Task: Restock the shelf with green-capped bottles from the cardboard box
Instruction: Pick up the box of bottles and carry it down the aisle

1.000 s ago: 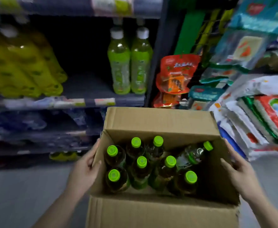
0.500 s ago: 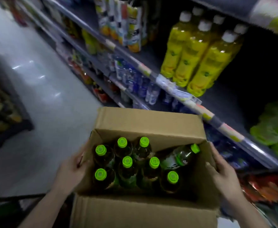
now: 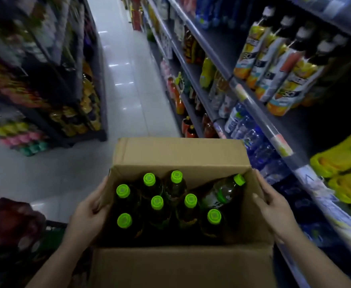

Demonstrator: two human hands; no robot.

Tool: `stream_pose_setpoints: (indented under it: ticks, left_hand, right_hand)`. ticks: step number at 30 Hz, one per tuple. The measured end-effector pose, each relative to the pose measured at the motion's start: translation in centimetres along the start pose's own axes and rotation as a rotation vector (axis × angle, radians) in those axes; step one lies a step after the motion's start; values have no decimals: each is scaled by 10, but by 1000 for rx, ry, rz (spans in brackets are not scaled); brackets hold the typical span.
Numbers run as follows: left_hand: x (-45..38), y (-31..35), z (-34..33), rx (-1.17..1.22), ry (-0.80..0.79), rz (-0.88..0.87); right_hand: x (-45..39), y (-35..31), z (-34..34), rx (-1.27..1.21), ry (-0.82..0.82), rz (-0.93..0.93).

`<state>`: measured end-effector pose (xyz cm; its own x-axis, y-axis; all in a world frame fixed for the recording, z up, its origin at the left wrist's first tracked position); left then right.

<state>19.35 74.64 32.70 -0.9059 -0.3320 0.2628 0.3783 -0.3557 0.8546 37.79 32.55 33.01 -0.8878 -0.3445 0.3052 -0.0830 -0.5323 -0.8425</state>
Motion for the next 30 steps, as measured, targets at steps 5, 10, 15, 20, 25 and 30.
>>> stream_pose_setpoints:
  ticks: [5,10,15,20,25,30]
  left_hand:
    - [-27,-7,17,25,108,84]
    - [-60,-3,30,63,188,148]
    - [-108,13,56,64,308,211]
    - [-183,27,99,-10,354,207]
    - [-273,17,139,55,310,185]
    - [-367,3,185,37,262,196]
  right_hand:
    - [-87,-27,-12,-14,-114,27]
    - [-175,-72,-20,60,-232,111]
    - [-252,-115,-22,125,-254,148]
    - [-326,-156,-33,108,-239,179]
    - [-408,-186,-56,69,-202,180]
    - [-491,-216,-90,66,-200,124]
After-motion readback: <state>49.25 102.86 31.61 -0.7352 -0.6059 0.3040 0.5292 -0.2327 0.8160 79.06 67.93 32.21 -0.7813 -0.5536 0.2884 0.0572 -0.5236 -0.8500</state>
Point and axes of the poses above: each hand's wrist, its own x-axis away from the middle knuckle, its own z-axis out of the back of the hand, y = z × x, the point moved 8 cm from there along -x, towards the middle knuckle, and after that the axes turned 11 degrees about -y, right-handed, at the moved point
